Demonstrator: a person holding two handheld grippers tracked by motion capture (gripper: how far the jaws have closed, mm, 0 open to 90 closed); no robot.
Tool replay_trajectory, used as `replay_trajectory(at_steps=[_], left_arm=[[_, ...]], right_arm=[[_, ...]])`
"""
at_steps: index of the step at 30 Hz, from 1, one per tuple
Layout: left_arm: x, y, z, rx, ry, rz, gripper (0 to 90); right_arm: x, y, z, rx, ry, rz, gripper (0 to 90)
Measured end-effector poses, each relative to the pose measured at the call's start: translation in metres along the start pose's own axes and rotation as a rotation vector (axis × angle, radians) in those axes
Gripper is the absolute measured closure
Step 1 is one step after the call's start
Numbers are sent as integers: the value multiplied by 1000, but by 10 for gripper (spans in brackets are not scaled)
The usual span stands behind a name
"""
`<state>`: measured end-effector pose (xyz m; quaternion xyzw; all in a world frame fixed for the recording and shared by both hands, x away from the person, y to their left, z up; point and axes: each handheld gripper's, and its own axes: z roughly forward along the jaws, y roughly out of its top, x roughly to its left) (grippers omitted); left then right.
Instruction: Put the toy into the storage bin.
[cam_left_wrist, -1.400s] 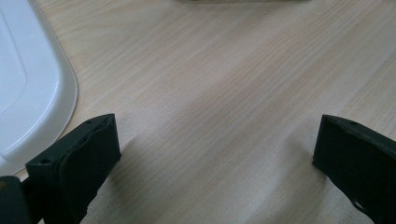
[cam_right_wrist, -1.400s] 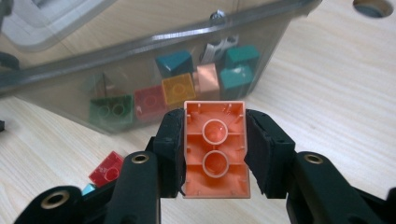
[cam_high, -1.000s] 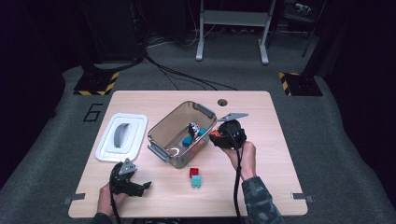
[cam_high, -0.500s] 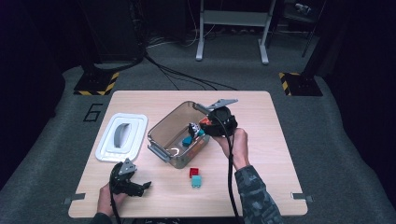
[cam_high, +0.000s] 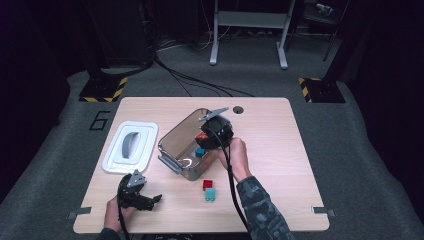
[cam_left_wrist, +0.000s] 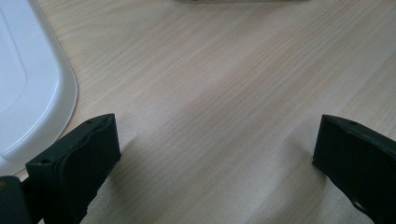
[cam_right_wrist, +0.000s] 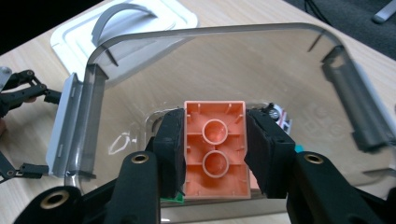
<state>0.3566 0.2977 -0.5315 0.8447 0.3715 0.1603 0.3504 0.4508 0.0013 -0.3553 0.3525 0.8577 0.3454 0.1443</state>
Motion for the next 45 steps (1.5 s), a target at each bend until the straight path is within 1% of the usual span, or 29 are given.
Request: replay_trajectory(at_steps=[2,6,10,12,17,18,19,20,21,23,24,26,27,28,31,32,34,36,37,39,41,45], left_arm=[[0,0,0,0,0,0,4],[0,0,0,0,-1,-2,4],[0,0,0,1,2,3,4],[0,0,0,0,0,1,4],[0,0,0,1,2,4,4],[0,0,0,0,1,1,4],[0,0,0,1,2,3,4],[0,0,0,0,-2,-3,4],[0,0,0,1,2,4,4],[0,0,0,0,-1,-2,4],[0,0,0,0,1,1,4],[0,0,0,1,1,3,4],[0,0,0,-1,-1,-2,4],[0,0,0,1,2,3,4],[0,0,0,0,2,3,4],[0,0,0,1,2,3,4],[0,0,0,1,2,3,4],[0,0,0,1,2,3,4],[0,0,0,0,-2,-4,4],[0,0,0,0,-1,-1,4],[0,0,0,0,0,0,4],[0,0,0,1,2,3,4]], right_arm=[[3,0,4,3,9,-17,589],[11,1,11,19,21,-20,589],[17,3,18,33,33,-34,588],[21,3,22,29,33,-42,588],[29,4,30,53,58,-48,588],[31,4,32,51,59,-47,588],[32,4,32,51,61,-48,588],[33,4,33,56,64,-50,588],[34,4,34,59,68,-50,587],[35,4,36,60,71,-56,587],[36,5,37,68,75,-55,587],[37,5,40,69,82,-58,586],[38,5,40,72,82,-51,585],[38,5,41,75,88,-54,584],[40,5,41,76,95,-59,578],[39,5,41,75,97,-59,570],[38,4,39,77,102,-43,514],[35,3,36,74,100,-37,480],[34,2,34,71,99,-38,463],[32,0,30,54,89,-30,416],[28,-3,24,41,84,-22,346],[23,-9,13,22,77,-11,254]])
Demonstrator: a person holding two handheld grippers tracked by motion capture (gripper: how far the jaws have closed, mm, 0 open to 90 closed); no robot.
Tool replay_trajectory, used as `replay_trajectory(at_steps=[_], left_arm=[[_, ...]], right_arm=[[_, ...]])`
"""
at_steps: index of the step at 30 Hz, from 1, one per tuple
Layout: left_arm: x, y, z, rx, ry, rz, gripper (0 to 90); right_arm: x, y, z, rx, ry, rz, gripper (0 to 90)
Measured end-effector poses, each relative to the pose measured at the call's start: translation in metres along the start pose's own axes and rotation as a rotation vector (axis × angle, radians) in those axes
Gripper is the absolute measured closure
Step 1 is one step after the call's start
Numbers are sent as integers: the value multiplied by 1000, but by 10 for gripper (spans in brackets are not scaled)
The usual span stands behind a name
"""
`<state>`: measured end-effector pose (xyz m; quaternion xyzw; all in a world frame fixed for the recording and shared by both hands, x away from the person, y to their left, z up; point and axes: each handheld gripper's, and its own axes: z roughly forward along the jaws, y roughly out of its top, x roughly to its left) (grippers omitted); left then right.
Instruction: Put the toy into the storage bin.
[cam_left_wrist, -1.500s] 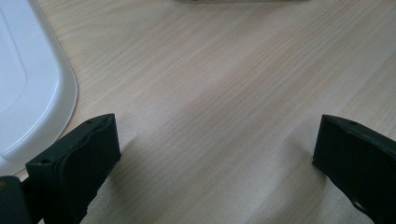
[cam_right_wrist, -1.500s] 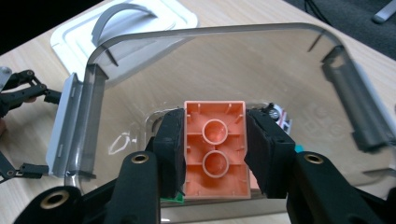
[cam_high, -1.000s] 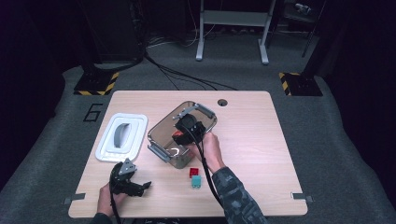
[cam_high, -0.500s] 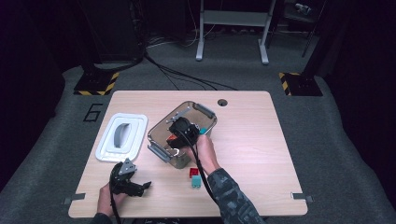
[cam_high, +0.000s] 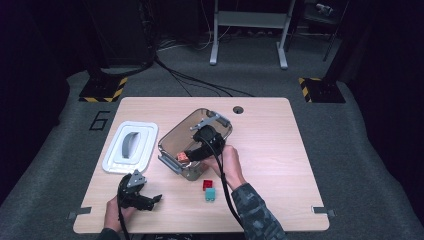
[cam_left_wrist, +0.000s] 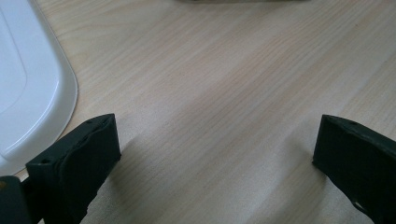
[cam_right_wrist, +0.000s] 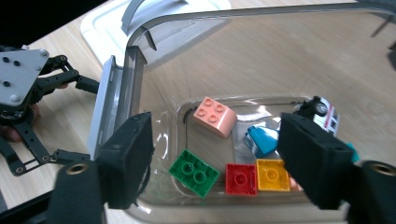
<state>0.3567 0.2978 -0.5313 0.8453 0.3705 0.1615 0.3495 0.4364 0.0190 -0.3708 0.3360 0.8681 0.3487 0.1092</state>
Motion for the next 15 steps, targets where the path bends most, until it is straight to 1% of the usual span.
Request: replay_trajectory(at_steps=[2,5,6,8,11,15], left_arm=[[0,0,0,-1,-3,-7,4],[0,0,0,0,-1,-2,4],[0,0,0,0,0,0,4],[0,0,0,0,0,0,4],[0,0,0,0,0,1,4],[0,0,0,0,-1,-2,4]], right_arm=[[-2,-5,-6,-15,-5,9,215],[-4,-14,-15,-25,-1,15,156],[-7,-19,-19,-38,1,-3,150],[-8,-26,-24,-42,3,19,149],[-11,-39,-27,-47,-7,24,135],[-13,-57,-27,-31,-16,66,90]])
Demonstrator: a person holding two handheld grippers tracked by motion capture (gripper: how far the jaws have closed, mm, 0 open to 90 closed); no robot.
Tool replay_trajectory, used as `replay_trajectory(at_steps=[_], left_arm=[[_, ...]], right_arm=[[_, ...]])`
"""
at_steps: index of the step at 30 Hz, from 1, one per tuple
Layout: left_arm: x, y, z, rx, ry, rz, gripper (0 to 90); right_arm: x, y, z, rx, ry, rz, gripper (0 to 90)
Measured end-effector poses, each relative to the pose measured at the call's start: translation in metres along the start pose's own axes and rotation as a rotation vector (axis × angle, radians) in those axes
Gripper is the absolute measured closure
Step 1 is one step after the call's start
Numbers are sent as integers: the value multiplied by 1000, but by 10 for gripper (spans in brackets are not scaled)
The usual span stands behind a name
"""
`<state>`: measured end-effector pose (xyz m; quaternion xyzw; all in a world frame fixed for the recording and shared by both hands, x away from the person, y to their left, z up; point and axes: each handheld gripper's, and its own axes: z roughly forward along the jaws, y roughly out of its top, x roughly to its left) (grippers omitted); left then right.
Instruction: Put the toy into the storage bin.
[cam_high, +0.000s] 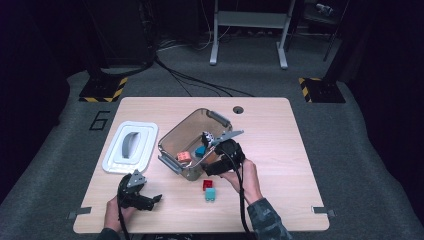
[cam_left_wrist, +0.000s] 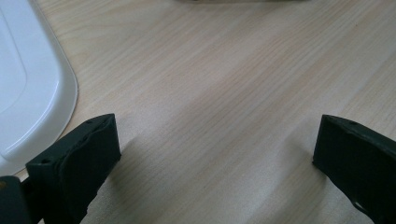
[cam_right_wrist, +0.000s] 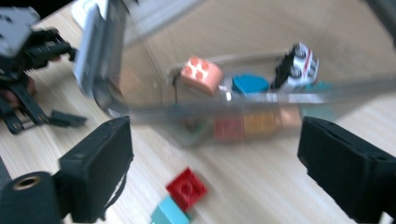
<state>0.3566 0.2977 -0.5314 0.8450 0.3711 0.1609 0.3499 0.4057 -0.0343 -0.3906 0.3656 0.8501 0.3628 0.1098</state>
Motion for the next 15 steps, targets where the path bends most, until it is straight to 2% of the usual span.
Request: replay_trajectory(at_steps=[5,6,9,13,15], left_arm=[[0,0,0,0,-1,-1,4],[0,0,0,0,-1,-1,4],[0,0,0,-1,-2,-4,4],[0,0,0,0,0,0,4],[0,0,0,0,0,1,4]], right_arm=[[0,-26,5,11,-22,61,72],[-1,-32,7,12,-19,57,71],[5,-50,17,28,-30,87,71],[10,-66,32,54,-22,120,64],[14,-69,39,62,-44,128,63]])
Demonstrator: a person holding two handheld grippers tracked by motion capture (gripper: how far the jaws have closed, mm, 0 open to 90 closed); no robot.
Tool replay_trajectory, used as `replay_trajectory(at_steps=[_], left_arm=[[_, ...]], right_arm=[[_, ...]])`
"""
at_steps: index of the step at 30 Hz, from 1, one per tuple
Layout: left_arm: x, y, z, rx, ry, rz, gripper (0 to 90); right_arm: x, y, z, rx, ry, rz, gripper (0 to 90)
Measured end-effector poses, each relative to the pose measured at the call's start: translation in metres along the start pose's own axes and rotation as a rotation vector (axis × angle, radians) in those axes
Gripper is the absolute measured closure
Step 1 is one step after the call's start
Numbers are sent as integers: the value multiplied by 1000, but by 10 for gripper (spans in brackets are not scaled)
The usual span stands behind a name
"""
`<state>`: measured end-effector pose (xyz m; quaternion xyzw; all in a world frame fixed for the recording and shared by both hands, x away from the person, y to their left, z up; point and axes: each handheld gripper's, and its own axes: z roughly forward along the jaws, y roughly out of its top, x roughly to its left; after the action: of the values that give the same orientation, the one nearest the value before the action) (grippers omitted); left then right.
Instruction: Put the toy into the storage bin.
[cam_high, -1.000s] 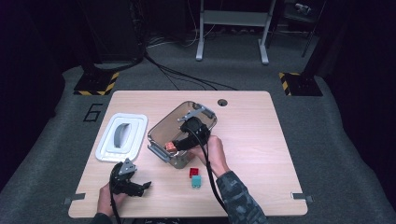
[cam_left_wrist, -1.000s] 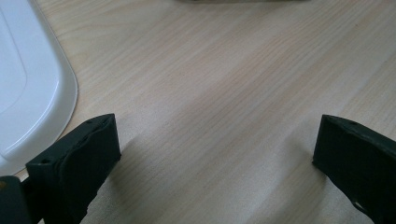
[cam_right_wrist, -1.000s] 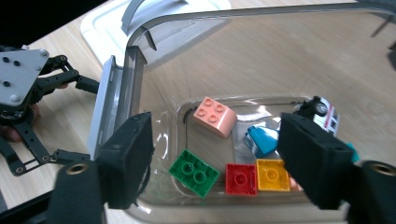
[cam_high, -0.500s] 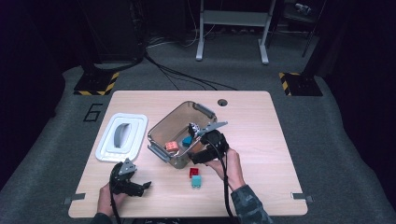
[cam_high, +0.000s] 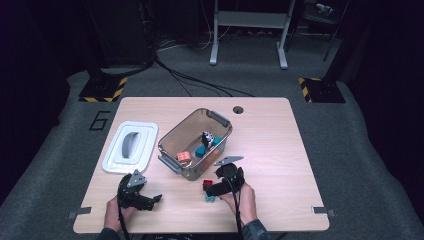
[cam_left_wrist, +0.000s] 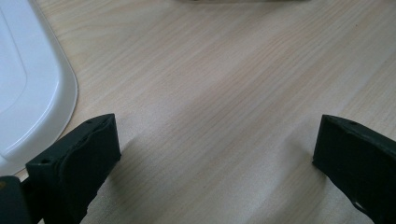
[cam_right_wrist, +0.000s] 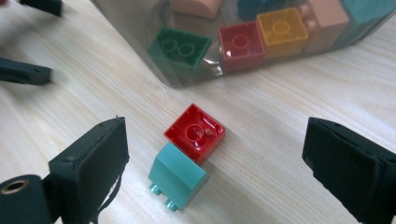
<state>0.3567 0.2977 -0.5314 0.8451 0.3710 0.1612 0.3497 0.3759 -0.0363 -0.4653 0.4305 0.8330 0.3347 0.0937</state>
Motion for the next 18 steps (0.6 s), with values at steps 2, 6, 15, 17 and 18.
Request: replay_trajectory(at_steps=[2,6,15,17,18], left_arm=[[0,0,0,0,-1,-1,4],[0,0,0,-1,-2,-4,4],[0,0,0,0,0,-1,4],[0,0,0,0,0,0,4],[0,0,0,-1,-2,-4,4]], right_arm=[[4,-2,5,9,-14,-8,72],[8,-6,15,18,-38,-6,104],[17,-9,33,44,-84,-1,153],[16,-9,33,49,-94,-10,168],[16,-10,32,50,-96,-9,178]])
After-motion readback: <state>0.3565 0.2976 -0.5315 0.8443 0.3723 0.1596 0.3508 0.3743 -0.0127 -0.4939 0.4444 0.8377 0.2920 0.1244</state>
